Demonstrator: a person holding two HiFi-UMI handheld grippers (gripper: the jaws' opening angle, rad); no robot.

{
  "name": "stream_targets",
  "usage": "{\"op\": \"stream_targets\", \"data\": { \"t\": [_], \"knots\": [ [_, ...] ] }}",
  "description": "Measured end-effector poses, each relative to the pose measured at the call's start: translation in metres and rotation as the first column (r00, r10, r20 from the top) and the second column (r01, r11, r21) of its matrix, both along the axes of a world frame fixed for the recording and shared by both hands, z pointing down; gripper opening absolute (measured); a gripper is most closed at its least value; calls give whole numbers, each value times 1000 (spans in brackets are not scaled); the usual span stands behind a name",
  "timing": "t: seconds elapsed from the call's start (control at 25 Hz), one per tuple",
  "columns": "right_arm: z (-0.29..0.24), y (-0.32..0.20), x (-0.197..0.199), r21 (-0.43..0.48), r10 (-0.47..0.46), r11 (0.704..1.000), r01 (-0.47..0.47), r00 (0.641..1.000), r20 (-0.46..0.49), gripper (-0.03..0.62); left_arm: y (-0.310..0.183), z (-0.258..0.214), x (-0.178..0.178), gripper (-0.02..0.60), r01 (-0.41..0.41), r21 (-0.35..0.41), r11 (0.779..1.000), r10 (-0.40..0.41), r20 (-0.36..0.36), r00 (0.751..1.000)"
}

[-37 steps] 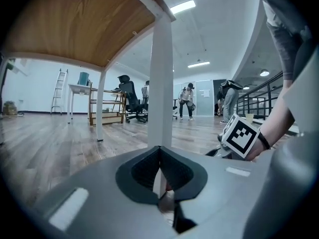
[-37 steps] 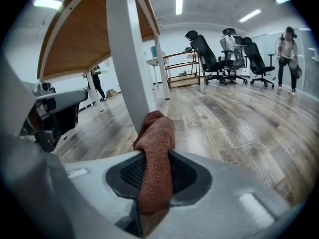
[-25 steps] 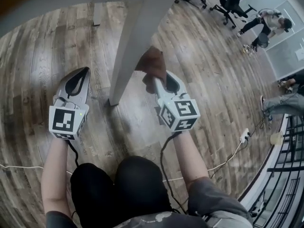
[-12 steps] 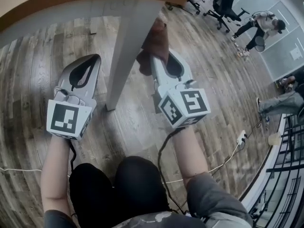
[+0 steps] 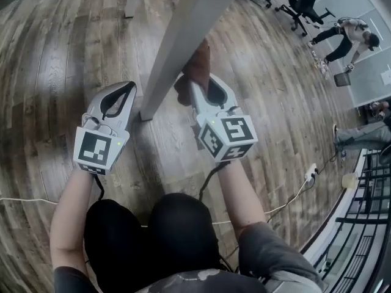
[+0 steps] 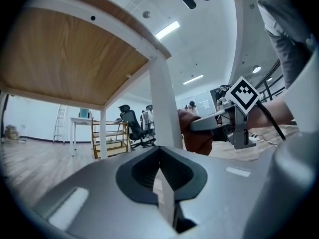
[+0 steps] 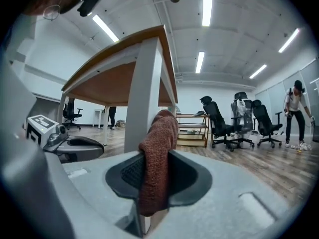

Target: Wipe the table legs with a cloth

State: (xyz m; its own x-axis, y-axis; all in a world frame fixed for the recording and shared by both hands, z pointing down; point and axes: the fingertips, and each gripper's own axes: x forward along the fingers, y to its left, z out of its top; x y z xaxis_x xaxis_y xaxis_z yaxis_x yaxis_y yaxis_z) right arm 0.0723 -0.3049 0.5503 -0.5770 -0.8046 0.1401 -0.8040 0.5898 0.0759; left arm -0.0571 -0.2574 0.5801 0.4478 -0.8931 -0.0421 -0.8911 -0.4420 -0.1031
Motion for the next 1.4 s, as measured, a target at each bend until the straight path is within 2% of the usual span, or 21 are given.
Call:
{"op": "stream_targets", "data": {
  "t": [0.12, 0.32, 0.44, 0.72, 1.0, 1.16, 1.24, 1.32, 1.4],
  "knots": [
    [37, 3, -1, -53, -1, 999, 0, 1000, -25, 91, 6, 26, -1, 20, -9, -35, 999, 9, -10, 1000],
    [94, 8, 1, -149, -7, 989, -2, 998, -62, 91, 23, 57, 10, 20, -85, -69, 994, 84, -15, 996],
    [132, 12, 0, -214, -23, 977, 3, 996, -91, 91, 27, 80, 9, 20, -78, -110, 991, 79, -2, 997],
    [211, 18, -4, -321, -94, 946, 32, 979, -180, 91, 35, 126, 13, 20, -112, -238, 965, 105, -43, 994],
    [283, 29, -5, -465, -151, 885, 26, 961, -234, 91, 43, 164, 12, 20, -110, -330, 938, 99, -48, 994],
    [310, 34, -3, -536, -179, 844, 32, 958, -224, 91, 39, 166, 11, 20, -105, -339, 935, 98, -40, 994],
    [320, 32, 1, -553, -184, 833, 22, 953, -240, 91, 32, 161, 11, 20, -102, -326, 940, 96, -33, 995],
    [316, 25, 9, -536, -159, 844, -2, 954, -254, 91, 24, 154, 8, 20, -88, -307, 948, 82, -29, 996],
    [293, 14, 17, -475, -117, 880, -18, 960, -253, 91, 15, 146, 1, 20, -62, -296, 953, 57, -27, 998]
  ]
}}
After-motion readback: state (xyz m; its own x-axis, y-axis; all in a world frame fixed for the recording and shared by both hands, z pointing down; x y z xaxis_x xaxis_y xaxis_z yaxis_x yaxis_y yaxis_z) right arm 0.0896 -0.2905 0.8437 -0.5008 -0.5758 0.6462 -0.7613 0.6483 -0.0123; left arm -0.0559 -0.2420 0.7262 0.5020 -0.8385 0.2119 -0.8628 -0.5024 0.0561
